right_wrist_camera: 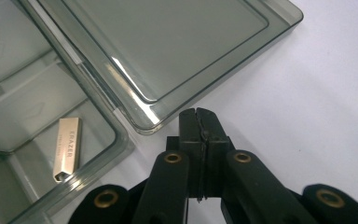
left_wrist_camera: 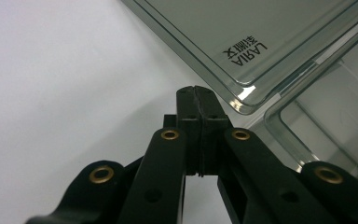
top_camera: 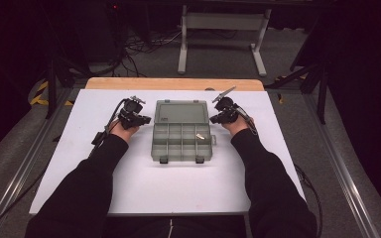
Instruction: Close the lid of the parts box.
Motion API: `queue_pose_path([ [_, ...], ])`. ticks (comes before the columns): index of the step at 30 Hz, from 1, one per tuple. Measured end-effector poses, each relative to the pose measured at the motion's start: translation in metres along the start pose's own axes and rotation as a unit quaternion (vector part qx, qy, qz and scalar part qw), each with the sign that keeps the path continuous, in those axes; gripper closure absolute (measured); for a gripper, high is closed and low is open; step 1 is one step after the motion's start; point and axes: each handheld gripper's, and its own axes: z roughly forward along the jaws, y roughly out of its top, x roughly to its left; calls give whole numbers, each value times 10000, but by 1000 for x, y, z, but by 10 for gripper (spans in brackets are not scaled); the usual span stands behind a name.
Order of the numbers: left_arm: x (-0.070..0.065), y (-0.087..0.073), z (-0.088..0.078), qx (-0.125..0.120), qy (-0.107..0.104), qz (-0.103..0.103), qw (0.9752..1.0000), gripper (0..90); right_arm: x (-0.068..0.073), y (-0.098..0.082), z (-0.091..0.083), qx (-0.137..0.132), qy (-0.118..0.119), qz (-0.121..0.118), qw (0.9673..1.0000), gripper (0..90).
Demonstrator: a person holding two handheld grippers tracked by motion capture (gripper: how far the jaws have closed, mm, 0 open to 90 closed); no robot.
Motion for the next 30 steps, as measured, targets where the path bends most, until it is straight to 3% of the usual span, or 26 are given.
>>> queue_pose_path([
  [11,2,-1,8,-22,-123,-206,9997,899,-2,-1,9,68,-11,44,10000,900],
  [30,3,-4,16,25,-297,-136,9995,899,-2,-2,13,60,-5,32,10000,900],
])
